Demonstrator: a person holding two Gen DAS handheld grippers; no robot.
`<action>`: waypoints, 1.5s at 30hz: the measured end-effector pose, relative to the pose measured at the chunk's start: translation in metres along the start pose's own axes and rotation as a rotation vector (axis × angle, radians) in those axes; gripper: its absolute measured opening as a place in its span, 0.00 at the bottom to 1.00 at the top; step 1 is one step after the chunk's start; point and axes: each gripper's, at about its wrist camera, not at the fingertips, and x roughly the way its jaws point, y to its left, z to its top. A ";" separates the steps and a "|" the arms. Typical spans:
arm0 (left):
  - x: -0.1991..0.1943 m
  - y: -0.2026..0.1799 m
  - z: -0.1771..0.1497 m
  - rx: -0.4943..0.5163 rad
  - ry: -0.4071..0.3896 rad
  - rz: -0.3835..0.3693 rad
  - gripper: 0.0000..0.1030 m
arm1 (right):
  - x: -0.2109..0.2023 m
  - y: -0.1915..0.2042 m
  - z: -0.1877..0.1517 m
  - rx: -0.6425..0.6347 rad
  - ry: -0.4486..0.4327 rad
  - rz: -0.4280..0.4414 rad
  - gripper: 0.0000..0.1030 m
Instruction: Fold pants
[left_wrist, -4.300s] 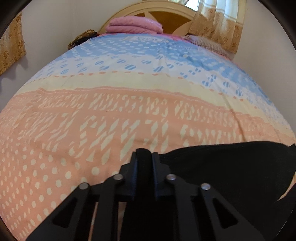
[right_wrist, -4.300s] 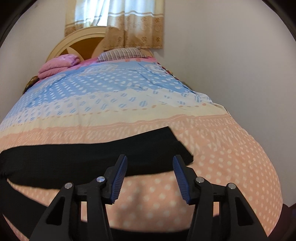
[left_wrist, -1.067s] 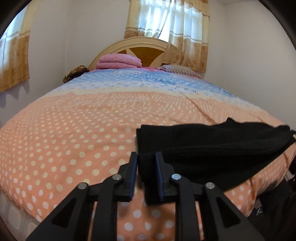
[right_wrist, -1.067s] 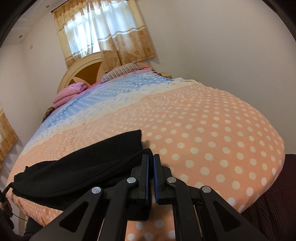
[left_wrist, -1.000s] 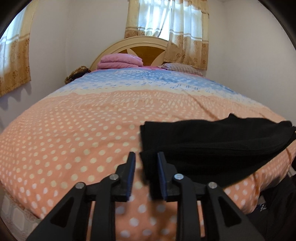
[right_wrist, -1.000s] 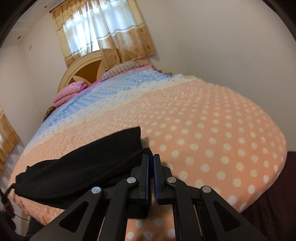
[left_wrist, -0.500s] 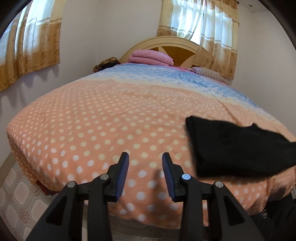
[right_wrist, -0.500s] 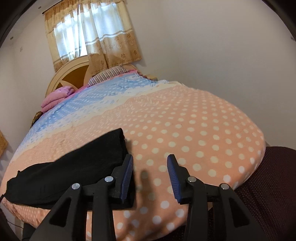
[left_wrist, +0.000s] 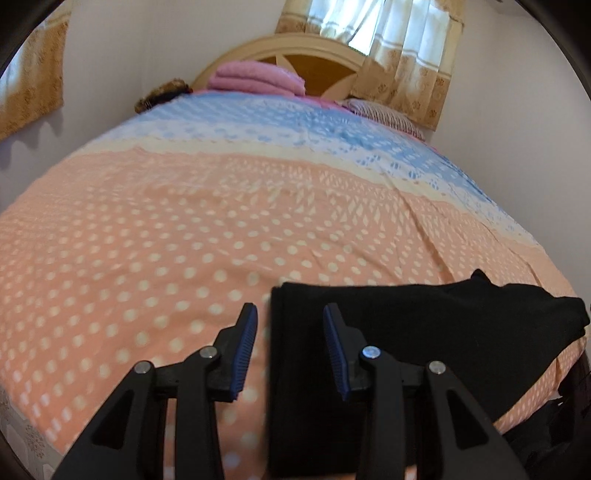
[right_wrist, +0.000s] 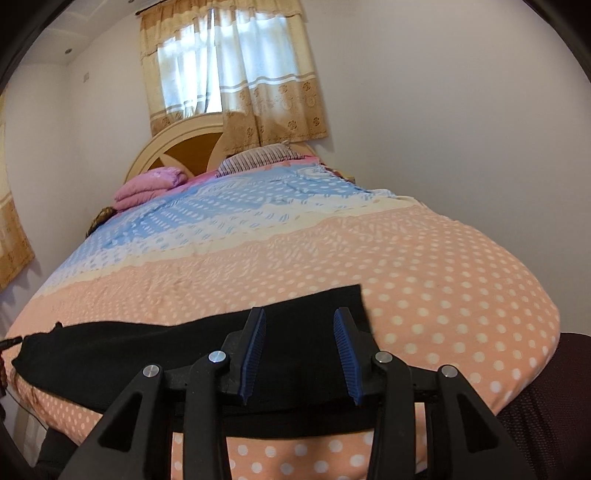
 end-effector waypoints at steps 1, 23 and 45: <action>0.004 0.000 0.001 -0.007 0.017 -0.002 0.29 | 0.002 0.000 -0.002 0.001 0.003 -0.004 0.39; 0.018 0.003 -0.003 -0.041 -0.033 0.092 0.42 | 0.006 -0.053 -0.022 0.339 0.146 0.003 0.14; -0.016 -0.024 -0.013 0.060 -0.109 0.107 0.50 | -0.017 -0.062 -0.008 0.279 0.062 -0.073 0.57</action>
